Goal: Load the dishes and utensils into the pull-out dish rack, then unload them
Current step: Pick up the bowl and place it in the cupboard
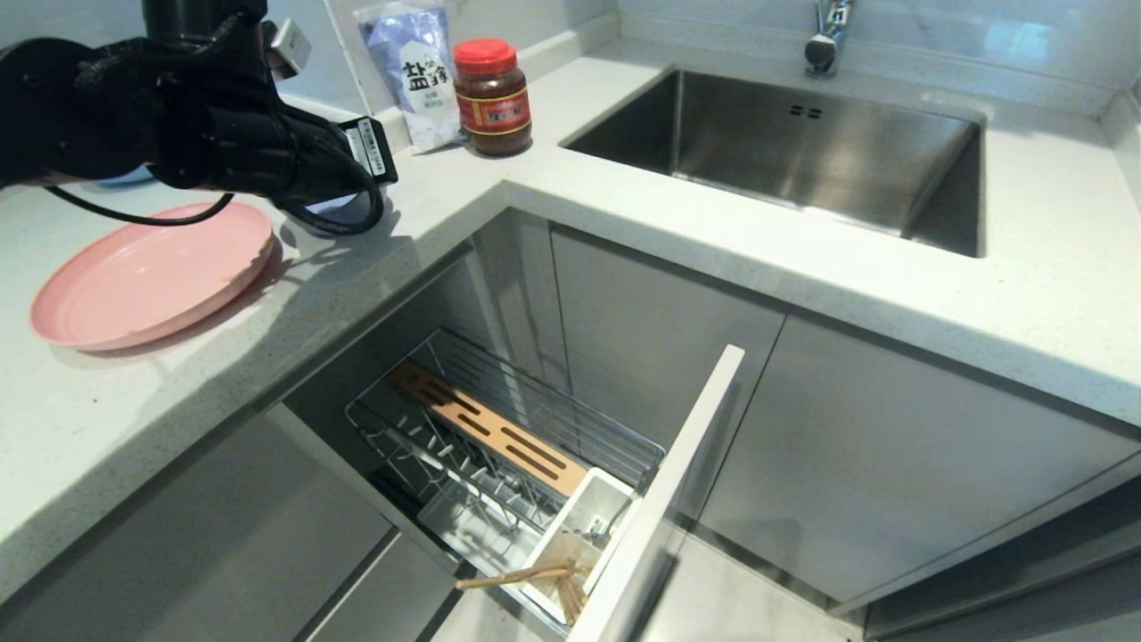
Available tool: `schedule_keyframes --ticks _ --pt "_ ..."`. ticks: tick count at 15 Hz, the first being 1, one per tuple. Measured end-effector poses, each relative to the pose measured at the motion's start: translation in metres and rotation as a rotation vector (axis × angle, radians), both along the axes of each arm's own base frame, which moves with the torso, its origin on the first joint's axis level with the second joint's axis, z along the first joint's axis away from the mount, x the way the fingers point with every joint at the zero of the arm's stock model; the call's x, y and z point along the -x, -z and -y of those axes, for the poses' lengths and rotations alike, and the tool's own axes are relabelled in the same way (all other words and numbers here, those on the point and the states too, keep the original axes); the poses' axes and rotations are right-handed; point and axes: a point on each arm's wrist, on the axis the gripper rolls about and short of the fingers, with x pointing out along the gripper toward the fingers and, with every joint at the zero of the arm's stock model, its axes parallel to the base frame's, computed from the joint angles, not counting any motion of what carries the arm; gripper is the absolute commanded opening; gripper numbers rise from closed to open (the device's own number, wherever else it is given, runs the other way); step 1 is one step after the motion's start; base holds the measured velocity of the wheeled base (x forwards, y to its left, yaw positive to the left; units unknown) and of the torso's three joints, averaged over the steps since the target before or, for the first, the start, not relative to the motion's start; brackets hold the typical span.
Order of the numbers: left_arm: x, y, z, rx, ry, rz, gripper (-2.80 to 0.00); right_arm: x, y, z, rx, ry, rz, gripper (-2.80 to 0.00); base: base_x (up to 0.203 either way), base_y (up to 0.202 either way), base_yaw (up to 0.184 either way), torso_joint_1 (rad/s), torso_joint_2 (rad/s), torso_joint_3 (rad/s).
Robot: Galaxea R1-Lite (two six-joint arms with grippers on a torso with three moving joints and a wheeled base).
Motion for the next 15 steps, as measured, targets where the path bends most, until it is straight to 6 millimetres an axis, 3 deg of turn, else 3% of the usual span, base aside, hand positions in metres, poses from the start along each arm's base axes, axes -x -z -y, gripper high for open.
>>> schedule_keyframes --ticks 3,7,10,15 --pt "0.008 -0.003 -0.002 -0.003 0.003 -0.021 -2.8 0.0 0.0 0.0 0.0 0.0 0.0 -2.8 0.0 0.0 0.0 0.0 0.0 0.0" --pt "0.037 -0.017 -0.009 -0.007 0.006 -0.052 -2.8 0.0 0.0 0.0 0.0 -0.001 0.0 -2.8 0.0 0.0 0.0 0.0 0.0 0.0" --pt "0.067 -0.04 -0.015 0.038 0.012 0.019 -2.8 0.0 0.0 0.0 0.0 0.0 0.0 -2.8 0.0 0.0 0.0 0.0 0.0 0.0" --pt "0.133 -0.066 -0.017 0.096 0.081 0.116 -2.8 0.0 0.0 0.0 0.0 0.0 0.0 -2.8 0.0 0.0 0.0 0.0 0.0 0.0"
